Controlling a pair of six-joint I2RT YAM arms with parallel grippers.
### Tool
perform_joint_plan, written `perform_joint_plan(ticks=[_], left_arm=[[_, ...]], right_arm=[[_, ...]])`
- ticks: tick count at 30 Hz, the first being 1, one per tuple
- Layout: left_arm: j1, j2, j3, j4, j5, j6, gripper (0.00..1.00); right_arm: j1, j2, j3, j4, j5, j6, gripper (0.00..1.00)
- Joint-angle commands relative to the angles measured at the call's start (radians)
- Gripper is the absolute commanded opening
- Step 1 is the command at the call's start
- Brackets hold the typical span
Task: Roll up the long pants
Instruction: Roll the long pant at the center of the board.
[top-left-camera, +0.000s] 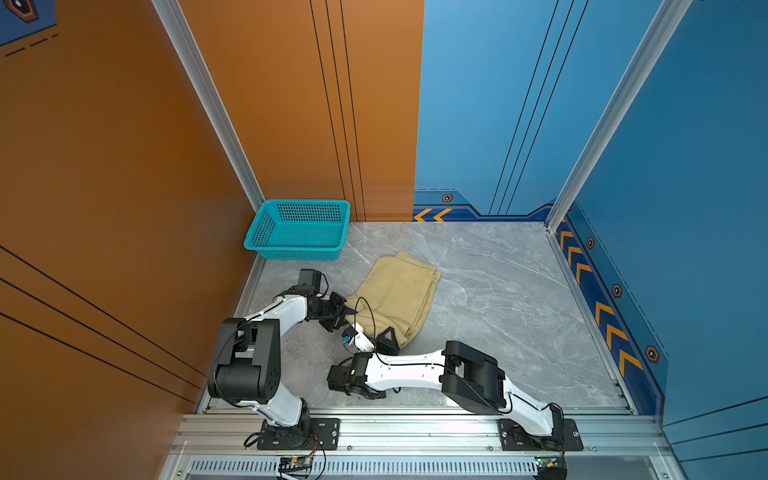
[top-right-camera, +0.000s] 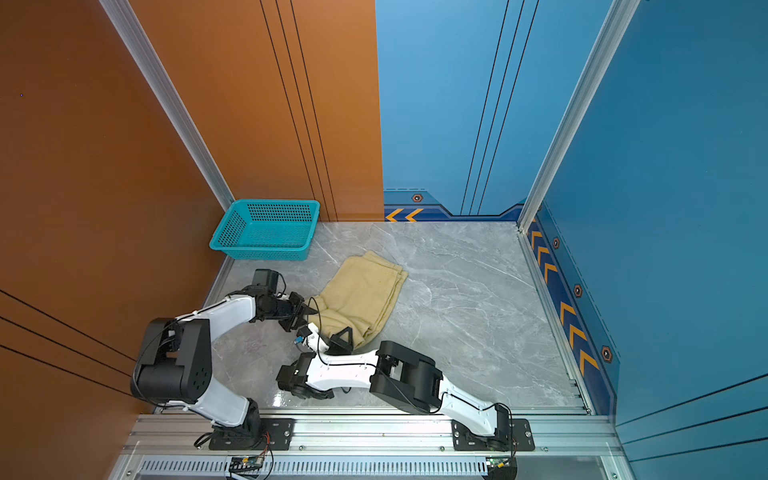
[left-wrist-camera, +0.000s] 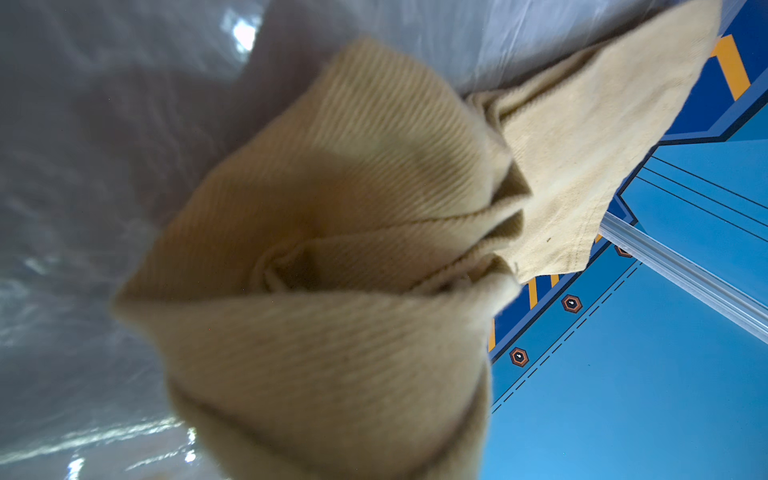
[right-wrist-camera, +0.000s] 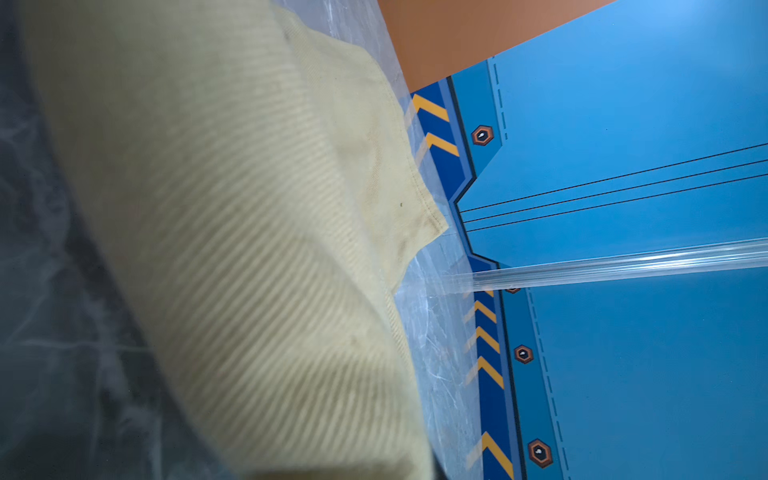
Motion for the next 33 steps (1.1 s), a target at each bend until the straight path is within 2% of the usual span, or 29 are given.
perform_joint_plan(ticks=[1,9,15,19,25,27,29,30,33], left_arm=[[0.054,-0.031,-0.011,-0.002,-0.106,0.031,0.00],[0.078,-0.089,-0.050,-0.002,-0.179,0.031,0.00],[0.086,-0.151,-0.063,-0.003,-0.232,0.041,0.00],[0.095,-0.183,-0.075,-0.013,-0.254,0.048,0.00],[0.121,-0.136,-0.031,-0.023,-0.232,0.095,0.03],[0.128,-0.111,0.002,-0.031,-0.226,0.118,0.10],[0.131,-0.099,0.036,-0.040,-0.230,0.141,0.25],[0.134,-0.092,0.058,-0.053,-0.239,0.152,0.34],[0.142,-0.066,0.136,-0.089,-0.246,0.190,0.48]], right_arm=[[-0.015,-0.058,-0.008,-0.026,-0.253,-0.098,0.03],[-0.122,-0.081,-0.051,0.007,-0.553,-0.149,0.03],[-0.232,-0.142,-0.074,0.035,-0.695,-0.254,0.05],[-0.300,-0.178,-0.058,0.038,-0.877,-0.295,0.11],[-0.345,-0.151,-0.004,-0.041,-1.145,-0.306,0.11],[-0.351,-0.145,-0.003,-0.040,-1.261,-0.288,0.09],[-0.354,-0.143,-0.004,-0.031,-1.351,-0.263,0.09],[-0.354,-0.144,-0.003,-0.026,-1.375,-0.250,0.09],[-0.357,-0.154,-0.016,-0.016,-1.424,-0.220,0.09]])
